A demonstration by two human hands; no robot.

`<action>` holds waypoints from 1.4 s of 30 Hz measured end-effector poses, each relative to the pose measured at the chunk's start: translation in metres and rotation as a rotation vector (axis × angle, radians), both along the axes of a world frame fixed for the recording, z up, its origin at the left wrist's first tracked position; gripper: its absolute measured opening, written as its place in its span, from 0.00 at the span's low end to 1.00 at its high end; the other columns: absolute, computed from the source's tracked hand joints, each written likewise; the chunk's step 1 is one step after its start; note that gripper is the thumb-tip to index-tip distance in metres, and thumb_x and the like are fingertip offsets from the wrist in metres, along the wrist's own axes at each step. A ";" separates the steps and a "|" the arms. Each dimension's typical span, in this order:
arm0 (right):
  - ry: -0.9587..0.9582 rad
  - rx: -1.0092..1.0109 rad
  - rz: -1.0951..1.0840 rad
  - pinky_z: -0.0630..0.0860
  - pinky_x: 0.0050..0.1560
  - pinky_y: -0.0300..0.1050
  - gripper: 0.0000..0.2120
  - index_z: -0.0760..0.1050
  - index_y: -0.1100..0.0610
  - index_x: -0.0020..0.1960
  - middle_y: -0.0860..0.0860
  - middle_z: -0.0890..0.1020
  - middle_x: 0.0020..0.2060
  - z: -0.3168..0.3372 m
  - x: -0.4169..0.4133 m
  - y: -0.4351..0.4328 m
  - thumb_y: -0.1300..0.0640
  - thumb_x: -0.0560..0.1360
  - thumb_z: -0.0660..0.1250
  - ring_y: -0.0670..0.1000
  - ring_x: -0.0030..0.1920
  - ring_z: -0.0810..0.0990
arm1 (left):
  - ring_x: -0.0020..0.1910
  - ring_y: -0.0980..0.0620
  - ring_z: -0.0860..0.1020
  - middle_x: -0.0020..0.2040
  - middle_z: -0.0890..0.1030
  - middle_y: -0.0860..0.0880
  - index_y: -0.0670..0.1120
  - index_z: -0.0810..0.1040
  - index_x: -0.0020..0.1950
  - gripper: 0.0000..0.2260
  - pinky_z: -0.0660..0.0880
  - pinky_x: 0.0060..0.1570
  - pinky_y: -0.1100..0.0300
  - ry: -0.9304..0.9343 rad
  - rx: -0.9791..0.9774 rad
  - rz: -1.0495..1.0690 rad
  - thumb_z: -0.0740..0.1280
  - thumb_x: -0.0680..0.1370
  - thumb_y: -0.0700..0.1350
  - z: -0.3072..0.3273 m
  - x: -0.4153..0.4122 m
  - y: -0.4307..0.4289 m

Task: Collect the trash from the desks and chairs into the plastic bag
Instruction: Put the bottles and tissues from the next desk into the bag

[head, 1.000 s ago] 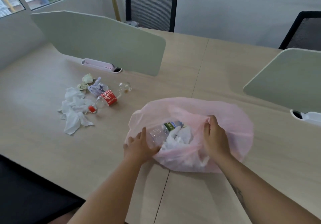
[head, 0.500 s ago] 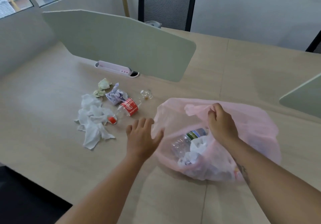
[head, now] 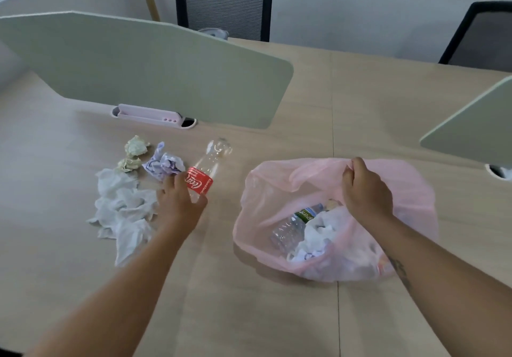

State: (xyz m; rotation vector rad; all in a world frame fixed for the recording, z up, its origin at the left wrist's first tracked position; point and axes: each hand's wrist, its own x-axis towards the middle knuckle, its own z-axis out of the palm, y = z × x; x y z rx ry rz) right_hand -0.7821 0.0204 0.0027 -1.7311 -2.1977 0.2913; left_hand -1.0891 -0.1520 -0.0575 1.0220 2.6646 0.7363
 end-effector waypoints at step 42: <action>0.089 -0.187 -0.031 0.67 0.40 0.49 0.11 0.69 0.57 0.57 0.60 0.79 0.48 -0.021 -0.067 -0.018 0.55 0.80 0.51 0.60 0.43 0.73 | 0.75 0.34 0.35 0.77 0.31 0.51 0.65 0.42 0.77 0.46 0.43 0.67 0.26 0.128 -0.399 0.257 0.55 0.64 0.80 -0.026 -0.061 -0.088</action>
